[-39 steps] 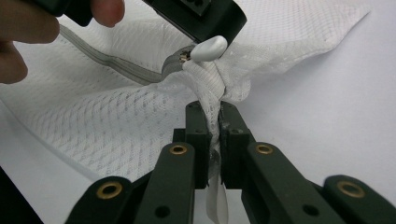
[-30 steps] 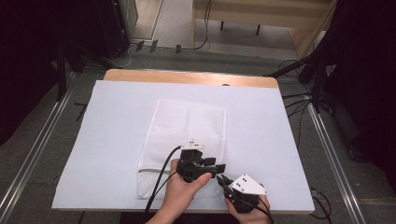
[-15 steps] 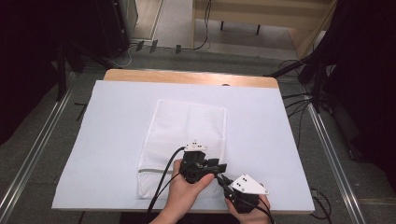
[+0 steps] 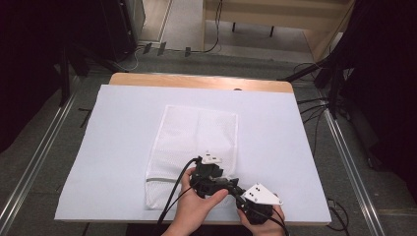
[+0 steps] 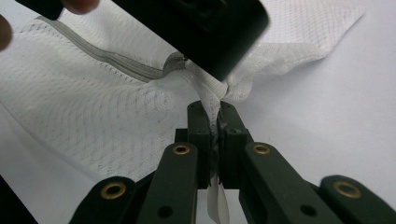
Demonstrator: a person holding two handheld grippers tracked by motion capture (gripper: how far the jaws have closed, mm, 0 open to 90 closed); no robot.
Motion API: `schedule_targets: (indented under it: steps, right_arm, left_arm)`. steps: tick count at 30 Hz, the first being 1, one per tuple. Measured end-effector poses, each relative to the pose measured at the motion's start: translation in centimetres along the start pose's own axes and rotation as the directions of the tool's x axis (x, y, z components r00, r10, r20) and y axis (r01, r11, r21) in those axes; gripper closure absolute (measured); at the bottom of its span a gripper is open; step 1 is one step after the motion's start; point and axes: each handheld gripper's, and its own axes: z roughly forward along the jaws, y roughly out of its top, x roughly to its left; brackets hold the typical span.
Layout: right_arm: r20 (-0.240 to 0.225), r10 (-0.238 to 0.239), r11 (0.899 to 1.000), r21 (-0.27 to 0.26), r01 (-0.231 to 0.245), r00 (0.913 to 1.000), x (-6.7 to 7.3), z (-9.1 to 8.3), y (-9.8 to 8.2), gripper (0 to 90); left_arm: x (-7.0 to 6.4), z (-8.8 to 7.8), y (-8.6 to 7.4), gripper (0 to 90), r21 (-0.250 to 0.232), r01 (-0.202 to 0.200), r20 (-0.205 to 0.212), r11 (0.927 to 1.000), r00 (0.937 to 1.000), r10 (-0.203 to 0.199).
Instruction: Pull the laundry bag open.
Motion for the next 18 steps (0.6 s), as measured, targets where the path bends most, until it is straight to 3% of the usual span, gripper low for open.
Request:
schedule_targets:
  steps: [4,10,12,15,18]
  right_arm:
    - [0.007,0.008,1.000,-0.001,-0.008,0.9999,-0.1,-0.1,0.0,87.6]
    - [0.010,0.012,1.000,-0.003,-0.012,0.9999,-0.2,-0.1,0.1,87.5]
    - [0.012,0.011,1.000,-0.002,-0.011,0.9999,-0.2,-0.1,0.1,87.6]
    - [0.014,0.006,1.000,0.003,-0.006,0.9999,-0.1,0.0,0.0,87.6]
    - [0.013,0.004,1.000,0.005,-0.004,0.9999,0.1,0.1,0.1,87.6]
  left_arm:
    - [1.1,-1.0,-0.3,52.2,-0.010,0.022,0.055,0.9997,0.9982,-0.022]
    - [2.2,-1.6,-0.8,68.1,-0.013,0.039,0.098,0.9991,0.9944,-0.038]
    - [2.2,-1.7,-0.8,64.6,-0.033,0.046,0.101,0.9984,0.9940,-0.043]
    - [1.3,-1.2,-0.4,46.3,-0.042,0.047,0.035,0.9980,0.9984,-0.045]
    - [-0.1,0.3,0.1,33.4,0.001,0.029,-0.035,0.9996,0.9990,-0.029]
